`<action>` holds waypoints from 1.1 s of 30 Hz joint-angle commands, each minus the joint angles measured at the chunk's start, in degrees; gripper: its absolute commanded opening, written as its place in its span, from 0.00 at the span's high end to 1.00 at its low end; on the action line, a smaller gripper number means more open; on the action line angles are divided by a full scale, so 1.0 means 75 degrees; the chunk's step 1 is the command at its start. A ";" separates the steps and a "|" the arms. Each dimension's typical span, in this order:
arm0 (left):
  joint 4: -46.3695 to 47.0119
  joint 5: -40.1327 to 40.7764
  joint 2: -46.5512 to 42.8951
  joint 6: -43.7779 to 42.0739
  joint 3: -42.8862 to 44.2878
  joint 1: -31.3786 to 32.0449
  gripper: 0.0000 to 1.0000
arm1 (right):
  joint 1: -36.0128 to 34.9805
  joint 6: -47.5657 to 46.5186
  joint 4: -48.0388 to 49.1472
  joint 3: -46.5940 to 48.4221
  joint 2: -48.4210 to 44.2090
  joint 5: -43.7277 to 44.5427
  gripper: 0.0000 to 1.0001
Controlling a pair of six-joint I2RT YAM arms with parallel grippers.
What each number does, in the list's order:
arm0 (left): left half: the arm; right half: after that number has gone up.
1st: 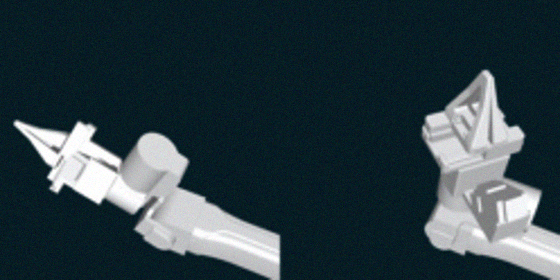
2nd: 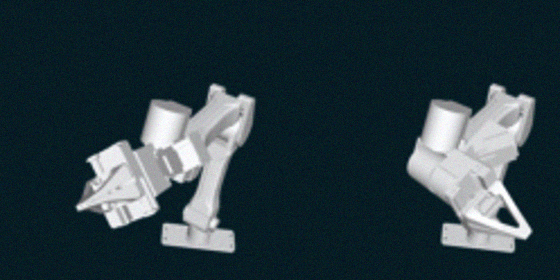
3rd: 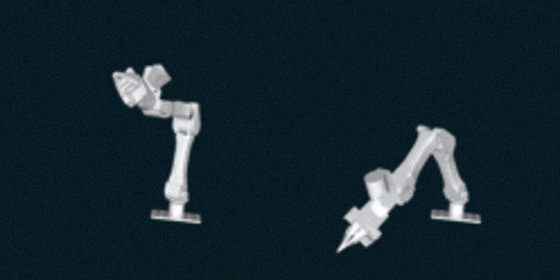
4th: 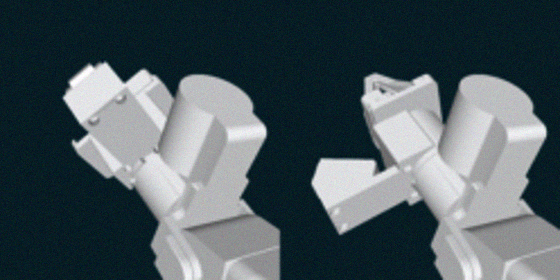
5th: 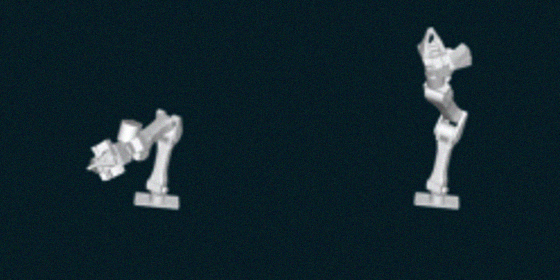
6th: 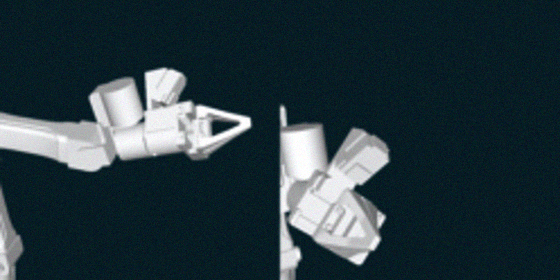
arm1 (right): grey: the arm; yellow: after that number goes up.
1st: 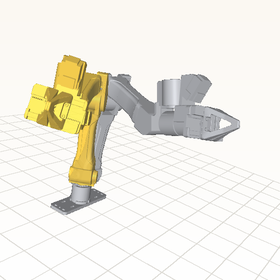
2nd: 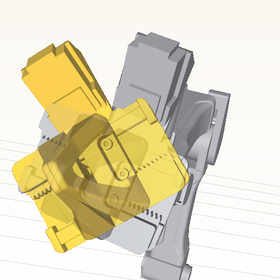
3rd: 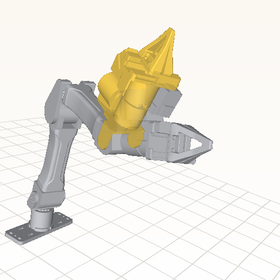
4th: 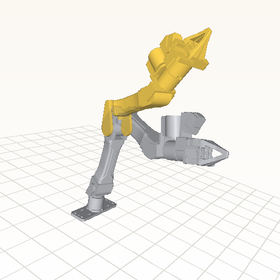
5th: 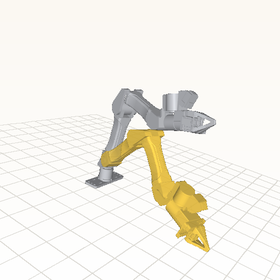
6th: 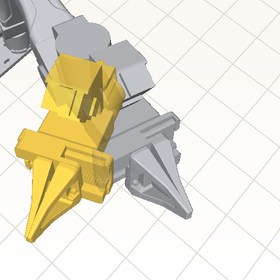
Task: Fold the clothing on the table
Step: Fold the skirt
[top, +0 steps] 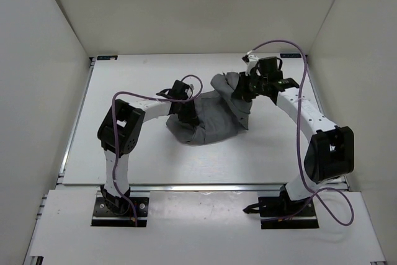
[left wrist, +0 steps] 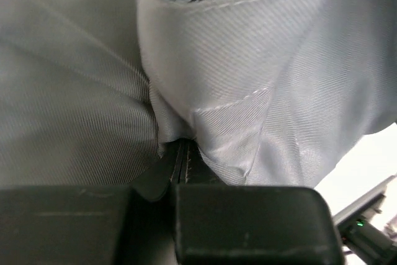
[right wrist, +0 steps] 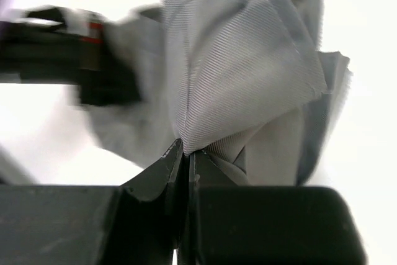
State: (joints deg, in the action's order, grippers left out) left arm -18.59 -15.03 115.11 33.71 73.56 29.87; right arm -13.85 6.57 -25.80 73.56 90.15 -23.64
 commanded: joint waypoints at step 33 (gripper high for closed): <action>0.3310 -0.2625 -0.2256 0.1880 -0.2366 -0.1871 0.35 | -0.1027 0.1678 0.1589 0.1195 0.0040 -0.2801 0.30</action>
State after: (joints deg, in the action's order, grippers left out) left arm 0.99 -33.15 106.76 45.78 56.82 18.72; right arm -23.86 17.63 -17.41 77.54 97.21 -42.59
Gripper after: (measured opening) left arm 0.640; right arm 0.703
